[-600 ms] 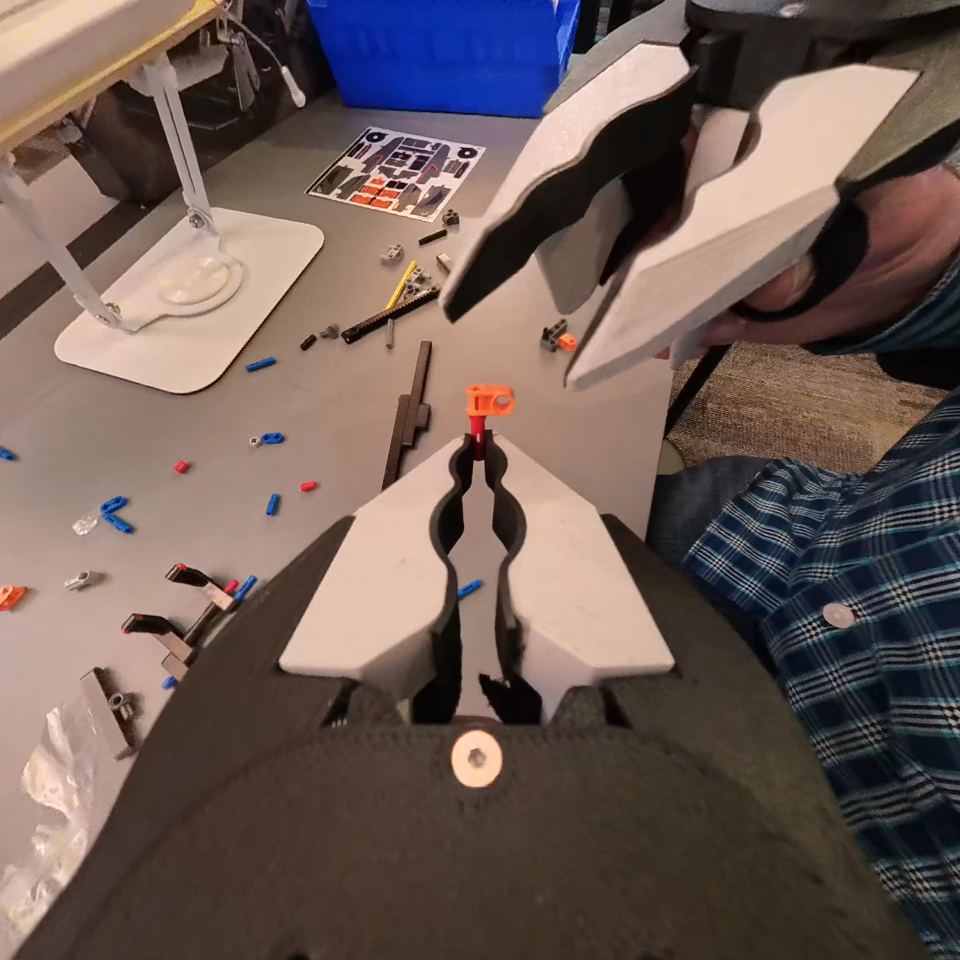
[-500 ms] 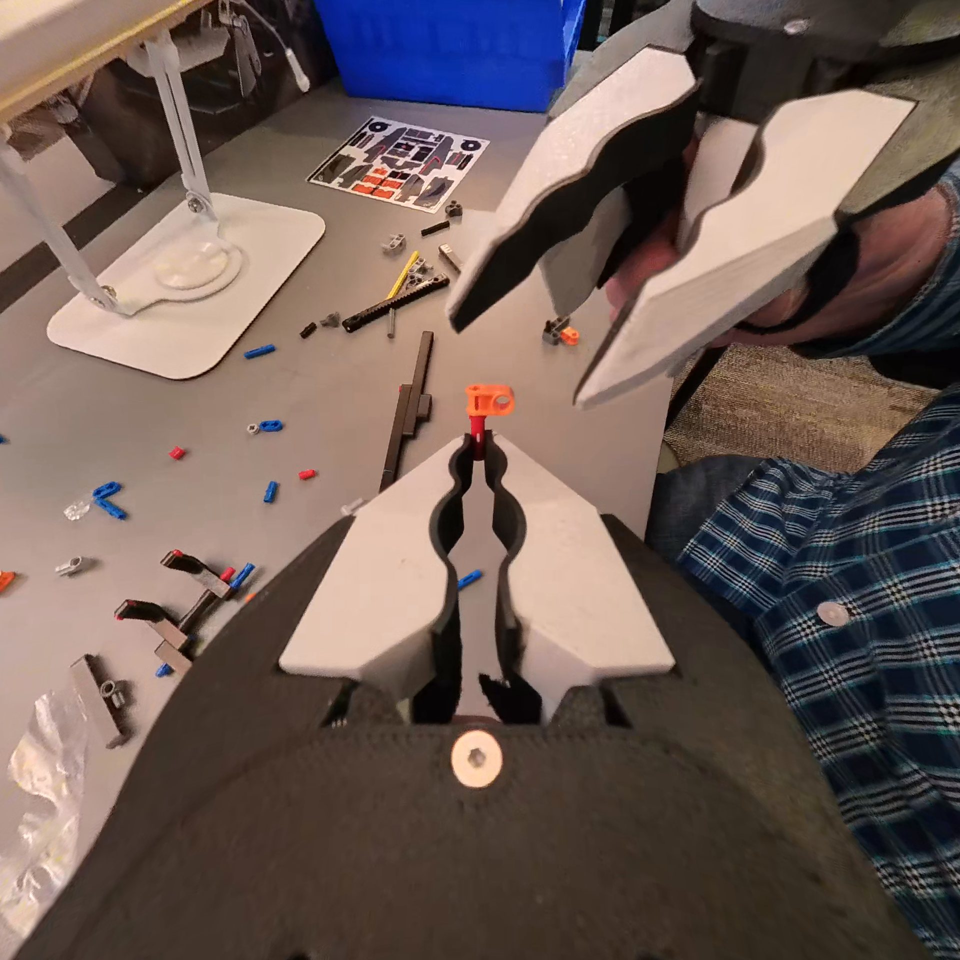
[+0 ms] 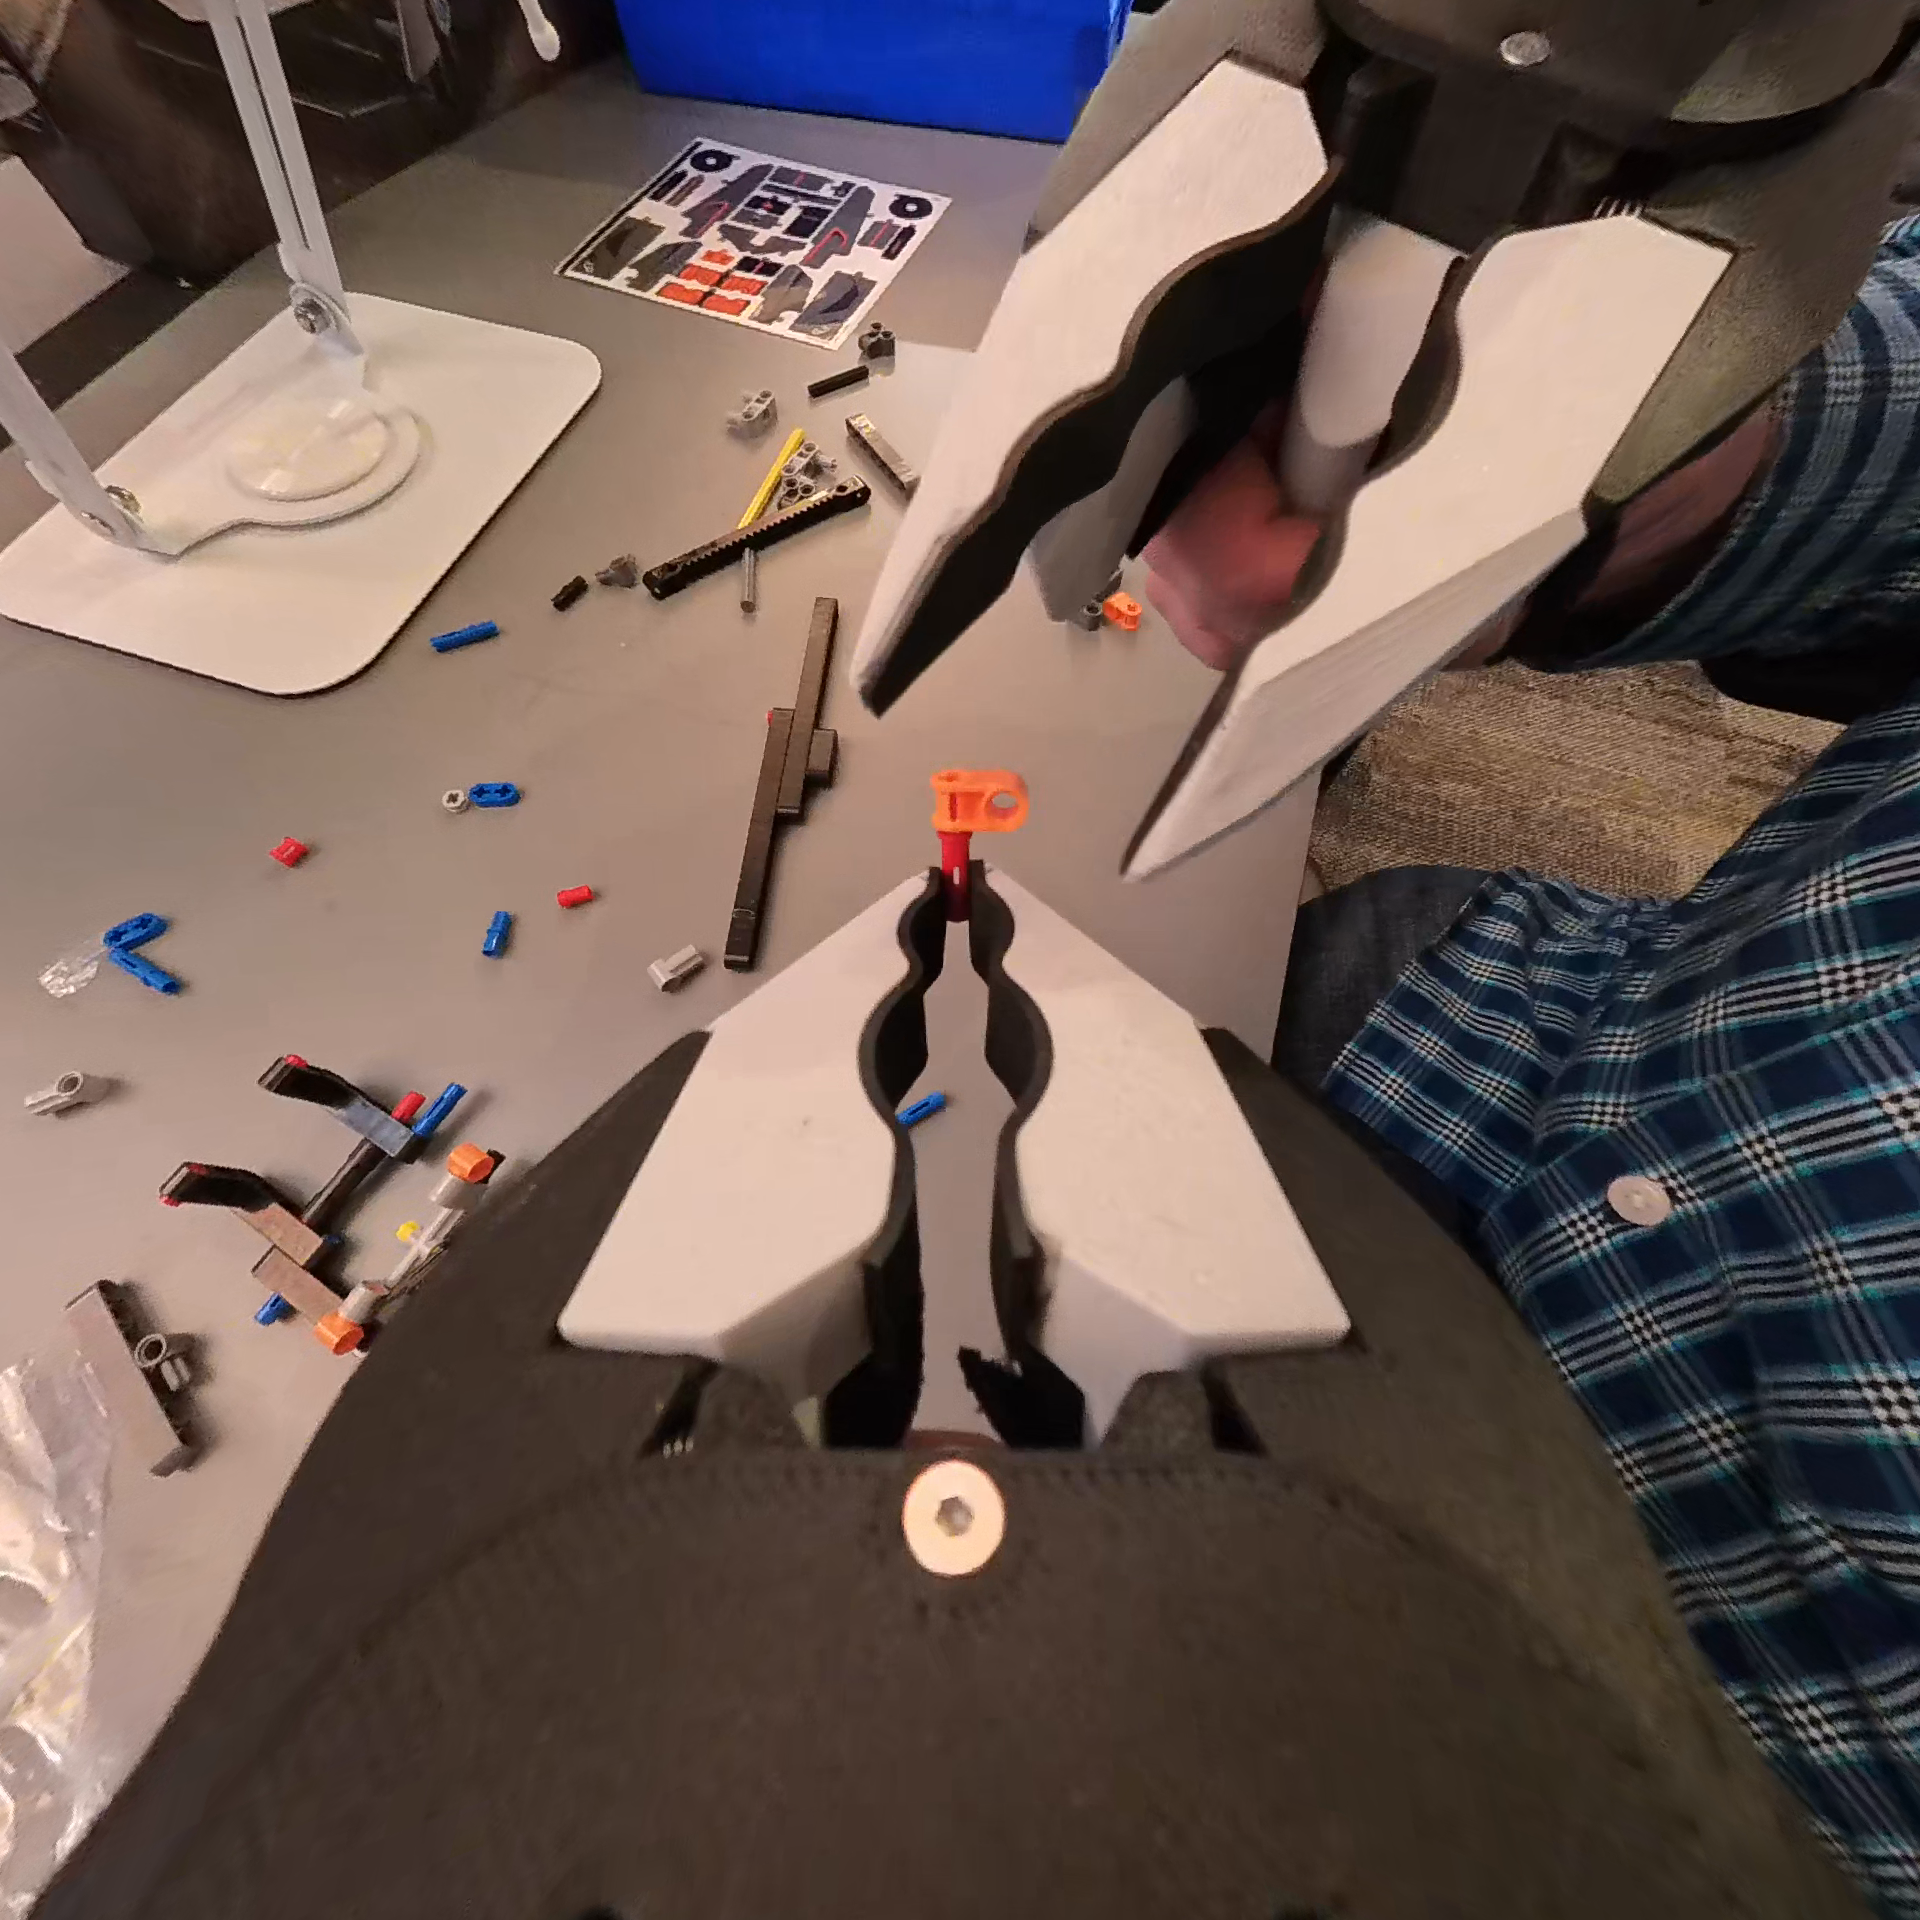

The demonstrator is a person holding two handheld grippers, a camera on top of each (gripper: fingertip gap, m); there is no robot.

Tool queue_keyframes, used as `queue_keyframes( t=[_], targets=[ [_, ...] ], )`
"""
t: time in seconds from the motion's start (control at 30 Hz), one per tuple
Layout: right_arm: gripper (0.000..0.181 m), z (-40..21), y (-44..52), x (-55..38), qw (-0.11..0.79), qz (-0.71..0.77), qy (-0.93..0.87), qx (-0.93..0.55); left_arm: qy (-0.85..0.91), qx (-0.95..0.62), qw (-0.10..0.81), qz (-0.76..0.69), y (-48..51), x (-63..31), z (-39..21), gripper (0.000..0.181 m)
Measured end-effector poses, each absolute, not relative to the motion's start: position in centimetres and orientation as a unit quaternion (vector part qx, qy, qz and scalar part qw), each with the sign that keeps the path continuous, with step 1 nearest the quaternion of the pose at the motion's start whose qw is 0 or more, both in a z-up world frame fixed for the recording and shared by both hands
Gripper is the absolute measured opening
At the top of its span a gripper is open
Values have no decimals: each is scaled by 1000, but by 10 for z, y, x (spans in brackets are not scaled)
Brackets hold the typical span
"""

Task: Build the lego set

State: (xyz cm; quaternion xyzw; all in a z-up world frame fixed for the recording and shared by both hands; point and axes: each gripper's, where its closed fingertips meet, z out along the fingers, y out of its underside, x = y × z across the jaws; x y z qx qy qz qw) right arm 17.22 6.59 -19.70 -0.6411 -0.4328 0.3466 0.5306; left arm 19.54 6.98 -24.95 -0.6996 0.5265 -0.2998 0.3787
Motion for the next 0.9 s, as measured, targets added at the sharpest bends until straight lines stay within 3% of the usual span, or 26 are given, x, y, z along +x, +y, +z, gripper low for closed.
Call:
queue_keyframes(
  t=[0.53, 0.9],
  targets=[
    [35, -204, 59, 171, 520, 329, -475, -629, 511, -704, 343, -355, 62, 197, -253, 2],
    [29, -205, 54, 177, 517, 311, -516, -608, 466, -683, 237, -510, 38, 197, -252, 2]
  ],
)
